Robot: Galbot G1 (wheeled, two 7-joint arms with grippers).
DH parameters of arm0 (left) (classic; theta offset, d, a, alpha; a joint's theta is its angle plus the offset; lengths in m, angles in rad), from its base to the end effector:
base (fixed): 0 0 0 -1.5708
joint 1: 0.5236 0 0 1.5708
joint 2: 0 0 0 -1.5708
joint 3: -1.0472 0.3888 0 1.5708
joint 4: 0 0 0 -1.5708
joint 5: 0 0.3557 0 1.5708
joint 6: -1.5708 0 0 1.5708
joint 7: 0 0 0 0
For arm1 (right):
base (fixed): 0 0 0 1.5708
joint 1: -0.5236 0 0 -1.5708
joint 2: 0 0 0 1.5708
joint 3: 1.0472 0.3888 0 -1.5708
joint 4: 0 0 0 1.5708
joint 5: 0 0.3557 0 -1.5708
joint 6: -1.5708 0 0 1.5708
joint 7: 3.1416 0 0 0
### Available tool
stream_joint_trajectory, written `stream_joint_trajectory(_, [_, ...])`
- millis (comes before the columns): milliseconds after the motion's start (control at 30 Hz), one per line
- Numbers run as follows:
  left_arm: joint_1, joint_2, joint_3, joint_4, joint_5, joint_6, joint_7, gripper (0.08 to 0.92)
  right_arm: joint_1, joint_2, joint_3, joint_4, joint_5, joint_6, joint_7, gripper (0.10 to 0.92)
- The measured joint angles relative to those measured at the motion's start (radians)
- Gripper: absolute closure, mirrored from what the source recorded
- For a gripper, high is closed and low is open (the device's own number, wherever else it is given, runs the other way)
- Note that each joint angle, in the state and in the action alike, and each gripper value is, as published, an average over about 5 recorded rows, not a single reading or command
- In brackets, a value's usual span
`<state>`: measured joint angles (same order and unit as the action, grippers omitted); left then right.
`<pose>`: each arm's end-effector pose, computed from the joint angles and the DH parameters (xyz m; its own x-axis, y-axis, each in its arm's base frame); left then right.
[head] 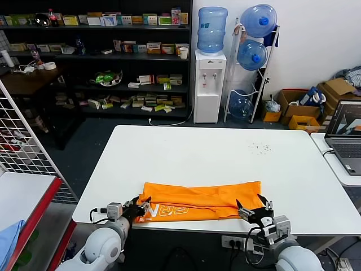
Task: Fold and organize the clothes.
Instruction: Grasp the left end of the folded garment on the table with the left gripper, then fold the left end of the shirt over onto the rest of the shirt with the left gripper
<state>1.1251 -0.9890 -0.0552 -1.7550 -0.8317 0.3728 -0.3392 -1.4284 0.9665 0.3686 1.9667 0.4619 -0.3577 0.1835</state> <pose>0.2833 0.0460 -0.3804 -0.7929 0.2113 0.5715 0.1438 0.9763 -0.1615 0.2132 -0.1013 -0.3396 -0.8866 -0.1166 0.4476 -0.1826 0.9773 -0.1073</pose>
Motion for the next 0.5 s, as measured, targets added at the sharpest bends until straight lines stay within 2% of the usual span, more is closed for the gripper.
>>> stream_joint_trajectory(133, [0.000, -0.002, -0.004, -0.002, 0.003, -0.004, 0.003, 0.648, -0.001, 0.008, 0.003, 0.002, -0.008, 0.004, 0.003, 0.203])
stream_joint_trajectory(400, [-0.005, 0.025, -0.028, 0.001, 0.015, -0.022, 0.001, 0.869, -0.002, 0.027, 0.019, 0.001, -0.035, 0.021, 0.003, 0.203])
stream_joint_trajectory(500, [-0.010, 0.054, -0.046, 0.011, 0.012, -0.024, -0.003, 0.894, 0.002, 0.035, 0.023, -0.006, -0.049, 0.031, 0.002, 0.203])
